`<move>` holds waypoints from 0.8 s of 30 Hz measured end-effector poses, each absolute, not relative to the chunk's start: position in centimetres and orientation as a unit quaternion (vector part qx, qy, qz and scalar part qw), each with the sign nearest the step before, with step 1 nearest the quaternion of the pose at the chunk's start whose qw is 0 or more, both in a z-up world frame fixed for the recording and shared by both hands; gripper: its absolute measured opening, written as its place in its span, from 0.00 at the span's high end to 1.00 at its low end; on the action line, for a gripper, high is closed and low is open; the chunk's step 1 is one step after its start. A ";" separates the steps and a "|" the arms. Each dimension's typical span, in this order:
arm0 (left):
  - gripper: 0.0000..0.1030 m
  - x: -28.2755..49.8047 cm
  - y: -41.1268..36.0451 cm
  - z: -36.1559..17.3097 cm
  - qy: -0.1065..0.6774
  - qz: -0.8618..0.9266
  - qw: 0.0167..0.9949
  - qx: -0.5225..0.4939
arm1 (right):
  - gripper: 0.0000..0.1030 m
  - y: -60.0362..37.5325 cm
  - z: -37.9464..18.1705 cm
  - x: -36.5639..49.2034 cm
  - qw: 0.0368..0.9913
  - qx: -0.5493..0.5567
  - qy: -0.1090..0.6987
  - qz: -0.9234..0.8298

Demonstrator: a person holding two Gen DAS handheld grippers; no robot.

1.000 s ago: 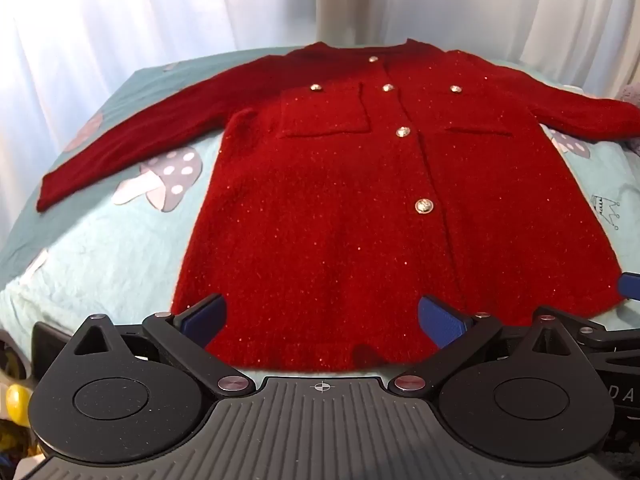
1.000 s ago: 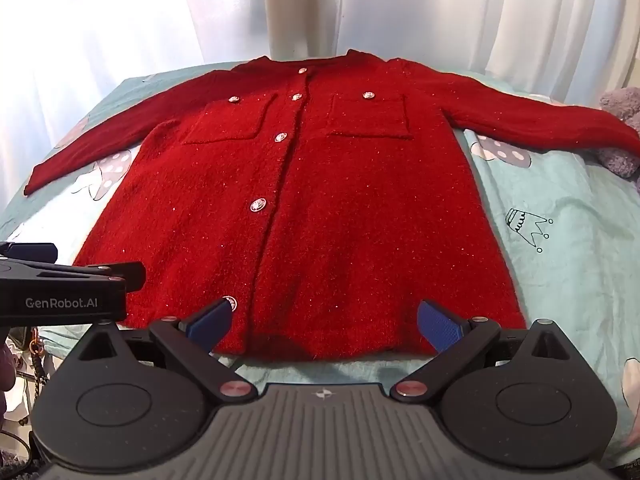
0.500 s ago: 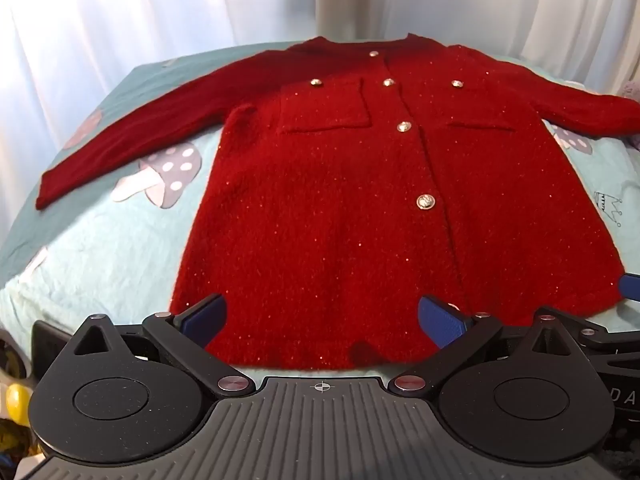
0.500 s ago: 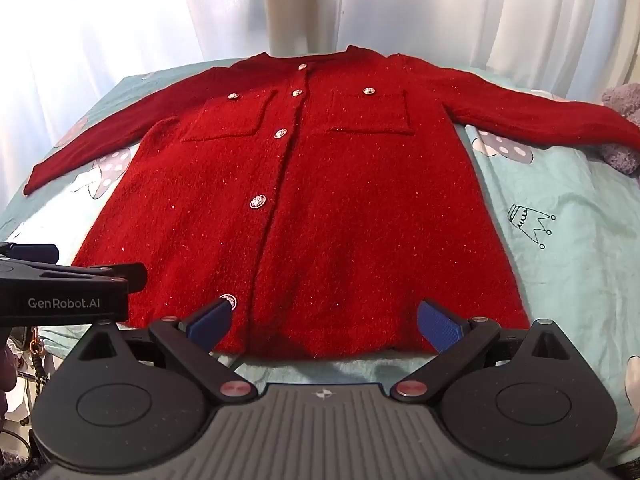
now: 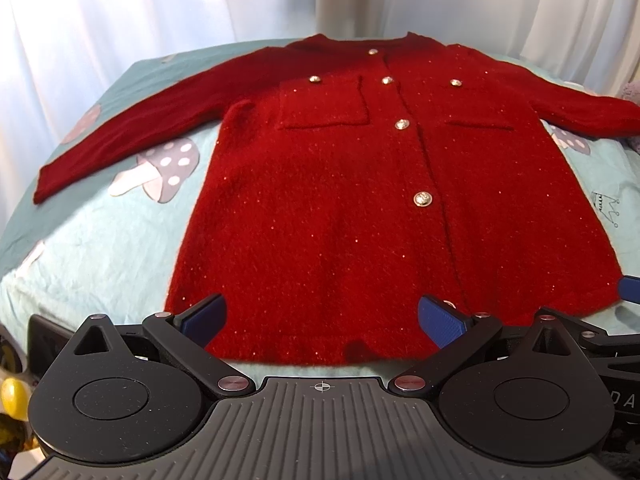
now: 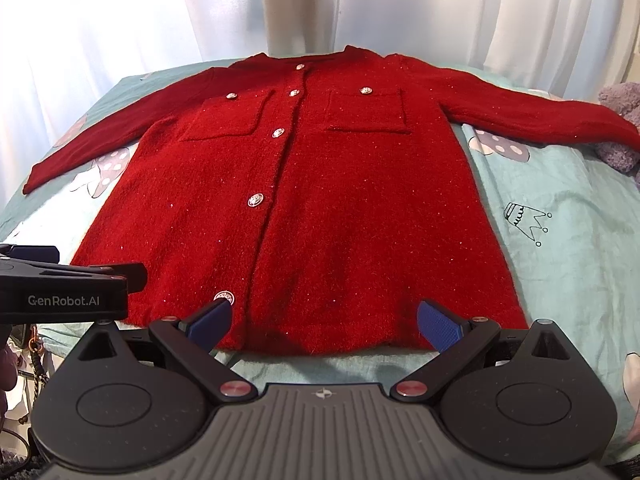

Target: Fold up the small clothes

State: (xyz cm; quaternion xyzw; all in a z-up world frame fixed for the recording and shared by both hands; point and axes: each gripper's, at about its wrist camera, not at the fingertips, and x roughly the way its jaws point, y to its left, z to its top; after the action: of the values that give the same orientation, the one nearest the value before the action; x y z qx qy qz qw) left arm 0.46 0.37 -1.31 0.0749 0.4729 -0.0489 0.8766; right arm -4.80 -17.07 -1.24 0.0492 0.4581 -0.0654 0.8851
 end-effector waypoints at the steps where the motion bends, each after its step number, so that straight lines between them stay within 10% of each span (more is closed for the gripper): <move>1: 0.00 0.4 0.3 -1.3 0.473 -0.049 0.877 0.074 | 0.04 -17.1 -1.2 -4.8 0.885 0.049 0.458 -0.065; 24: 0.00 0.3 -0.1 -1.4 0.482 -0.046 0.872 0.072 | 0.04 -17.4 -1.3 -5.0 0.885 0.051 0.459 -0.064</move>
State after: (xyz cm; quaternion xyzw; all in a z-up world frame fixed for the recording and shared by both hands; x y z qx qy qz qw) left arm 0.26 -0.12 -1.35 0.0724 0.4824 -0.0459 0.8718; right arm -4.95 -17.35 -1.30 0.0512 0.4586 -0.0637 0.8849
